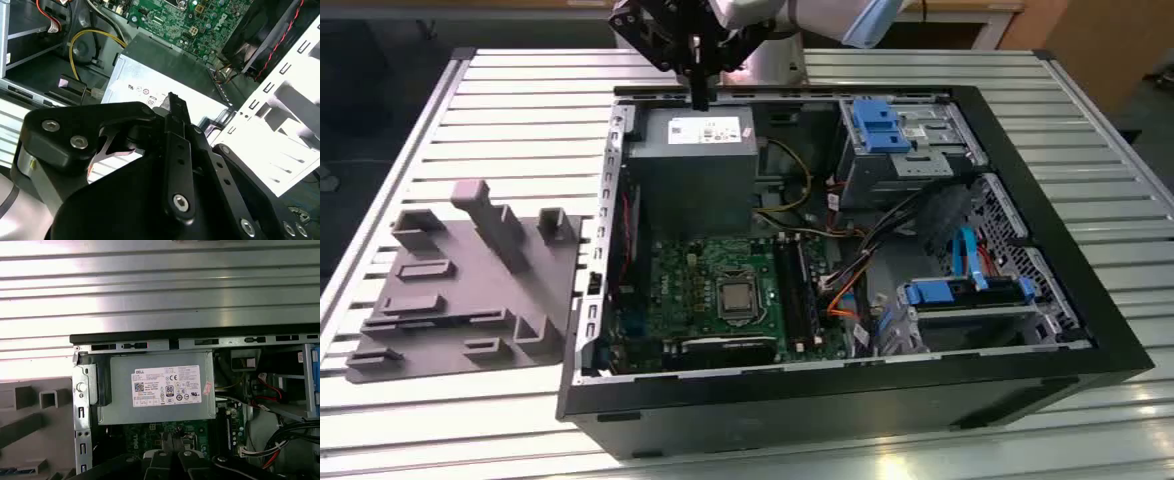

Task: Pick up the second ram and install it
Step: 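Reach for the second ram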

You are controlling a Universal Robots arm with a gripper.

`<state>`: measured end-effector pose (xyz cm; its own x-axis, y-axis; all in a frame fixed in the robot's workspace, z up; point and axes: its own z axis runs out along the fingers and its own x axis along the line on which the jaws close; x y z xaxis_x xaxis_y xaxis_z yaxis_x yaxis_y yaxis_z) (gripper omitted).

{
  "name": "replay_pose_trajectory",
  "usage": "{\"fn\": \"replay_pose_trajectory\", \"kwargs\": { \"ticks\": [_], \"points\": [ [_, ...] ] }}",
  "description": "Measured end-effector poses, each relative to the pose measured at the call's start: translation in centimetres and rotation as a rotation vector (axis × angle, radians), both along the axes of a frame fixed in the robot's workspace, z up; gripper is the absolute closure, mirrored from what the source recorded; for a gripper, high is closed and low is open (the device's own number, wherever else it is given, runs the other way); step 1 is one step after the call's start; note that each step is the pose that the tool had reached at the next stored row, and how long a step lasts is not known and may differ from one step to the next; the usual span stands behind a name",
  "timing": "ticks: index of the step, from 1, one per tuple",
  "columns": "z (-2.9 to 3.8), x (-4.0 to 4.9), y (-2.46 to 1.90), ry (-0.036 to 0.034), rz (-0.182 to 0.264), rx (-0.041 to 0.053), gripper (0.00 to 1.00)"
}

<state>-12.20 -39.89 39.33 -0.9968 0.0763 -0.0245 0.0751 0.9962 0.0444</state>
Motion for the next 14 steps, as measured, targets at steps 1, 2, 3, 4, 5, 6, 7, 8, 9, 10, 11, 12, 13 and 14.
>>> {"fn": "replay_pose_trajectory", "kwargs": {
  "ticks": [1, 2, 3, 4, 5, 6, 7, 8, 9, 10, 11, 12, 13, 14],
  "points": [
    [0.00, 0.00, 0.00, 0.0000, 0.000, 0.0000, 0.89],
    [0.00, 0.00, 0.00, 0.0000, 0.000, 0.0000, 0.89],
    [0.00, 0.00, 0.00, 0.0000, 0.000, 0.0000, 0.89],
    [0.00, 0.00, 0.00, 0.0000, 0.000, 0.0000, 0.89],
    [0.00, 0.00, 0.00, 0.0000, 0.000, 0.0000, 0.89],
    [0.00, 0.00, 0.00, 0.0000, 0.000, 0.0000, 0.89],
    [0.00, 0.00, 0.00, 0.0000, 0.000, 0.0000, 0.89],
    [0.00, 0.00, 0.00, 0.0000, 0.000, 0.0000, 0.89],
    [0.00, 0.00, 0.00, 0.0000, 0.000, 0.0000, 0.89],
    [0.00, 0.00, 0.00, 0.0000, 0.000, 0.0000, 0.89],
    [0.00, -0.01, 0.00, 0.0000, 0.000, 0.0000, 0.89],
    [0.00, -0.03, 0.00, 0.0000, 0.000, -0.0001, 0.89],
    [0.00, -0.06, 0.00, 0.0001, 0.000, -0.0001, 0.89],
    [0.00, -0.10, 0.00, 0.0000, 0.000, -0.0001, 0.89]
  ]
}}
